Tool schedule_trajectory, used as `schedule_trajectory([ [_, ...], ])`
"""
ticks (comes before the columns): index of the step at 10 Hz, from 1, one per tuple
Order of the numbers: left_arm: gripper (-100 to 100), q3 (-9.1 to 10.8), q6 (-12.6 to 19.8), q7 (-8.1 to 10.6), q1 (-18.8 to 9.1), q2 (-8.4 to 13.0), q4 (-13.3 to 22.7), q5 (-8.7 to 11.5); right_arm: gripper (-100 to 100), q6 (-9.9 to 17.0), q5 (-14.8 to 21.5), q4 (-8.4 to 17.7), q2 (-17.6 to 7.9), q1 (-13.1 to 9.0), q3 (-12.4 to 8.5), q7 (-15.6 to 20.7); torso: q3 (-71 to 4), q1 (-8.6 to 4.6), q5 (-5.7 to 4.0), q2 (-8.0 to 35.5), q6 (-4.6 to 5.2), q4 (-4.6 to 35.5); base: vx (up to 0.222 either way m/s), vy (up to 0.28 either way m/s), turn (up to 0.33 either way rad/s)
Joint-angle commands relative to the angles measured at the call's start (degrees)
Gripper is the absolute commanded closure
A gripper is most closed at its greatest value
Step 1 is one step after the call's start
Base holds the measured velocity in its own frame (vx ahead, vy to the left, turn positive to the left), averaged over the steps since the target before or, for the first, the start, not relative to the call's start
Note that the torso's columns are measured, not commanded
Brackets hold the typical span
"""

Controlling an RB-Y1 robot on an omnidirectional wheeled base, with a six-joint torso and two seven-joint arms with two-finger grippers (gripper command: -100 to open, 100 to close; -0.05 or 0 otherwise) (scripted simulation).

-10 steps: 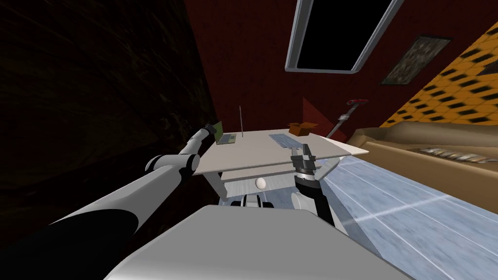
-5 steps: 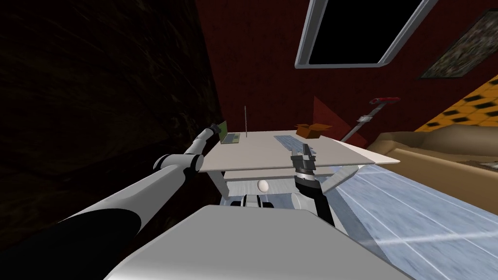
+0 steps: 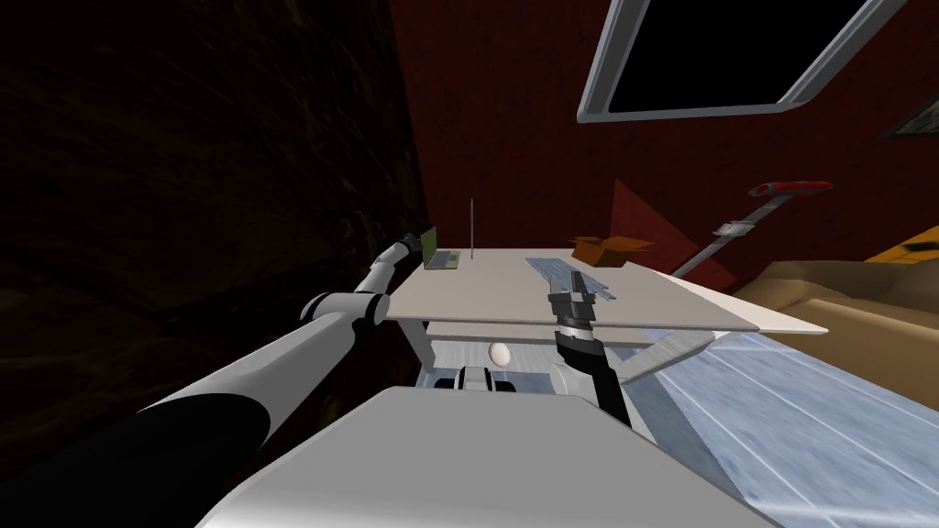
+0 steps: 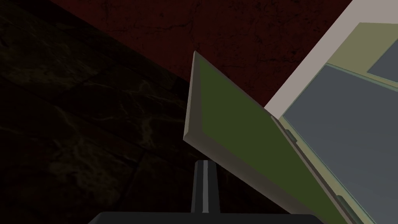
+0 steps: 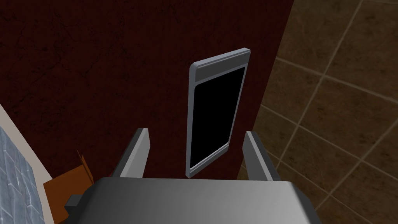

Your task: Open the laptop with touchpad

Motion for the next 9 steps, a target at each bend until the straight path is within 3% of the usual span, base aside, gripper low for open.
schedule_trajectory([
  [1,100,-0.22,0.01,-0.59,-0.35,0.04,0.37,0.77,0,0.0,0.0,0.0,0.0,0.0,0.0,0.0,0.03,-0.04,0.0,0.04,0.05,-0.02,0.006,0.002,0.002],
  [2,-100,0.12,-1.69,-0.39,0.9,-1.15,0.55,0.5,0,0.0,0.0,0.0,0.0,0.0,0.0,0.0,0.08,0.01,0.01,0.12,-0.05,0.04,0.004,0.008,-0.006],
  [4,-100,0.12,-1.69,-0.39,0.9,-1.15,0.55,0.5,0,0.0,0.0,0.0,0.0,-0.01,0.0,0.0,0.08,0.08,0.06,0.11,-0.02,-0.03,0.002,0.009,0.011],
  [6,-100,0.59,-3.78,0.05,2.43,-2.65,0.64,0.18,0,0.0,0.0,0.0,0.0,-0.01,0.0,0.0,-0.24,-0.06,0.18,-0.36,0.31,-0.54,-0.008,0.013,-0.037],
  [7,-100,0.59,-3.78,-0.04,2.43,-2.65,0.64,2.15,0,0.0,0.0,0.0,0.0,-0.01,0.0,0.0,-0.28,-0.04,0.09,-0.4,0.11,-0.34,-0.012,-0.004,0.0],
  [8,-100,0.99,-5.55,0.42,3.75,-3.93,0.72,-0.09,0,0.0,0.0,0.0,0.0,0.0,0.0,0.0,-0.18,-0.01,0.05,-0.28,0.02,-0.19,0.0,0.0,0.0],
  [9,-100,0.99,-5.55,0.42,3.75,-3.93,0.72,-0.09,0,0.0,0.0,0.0,0.0,0.0,0.0,0.0,-0.12,0.06,0.08,-0.18,0.01,-0.16,0.0,0.0,0.0],
])
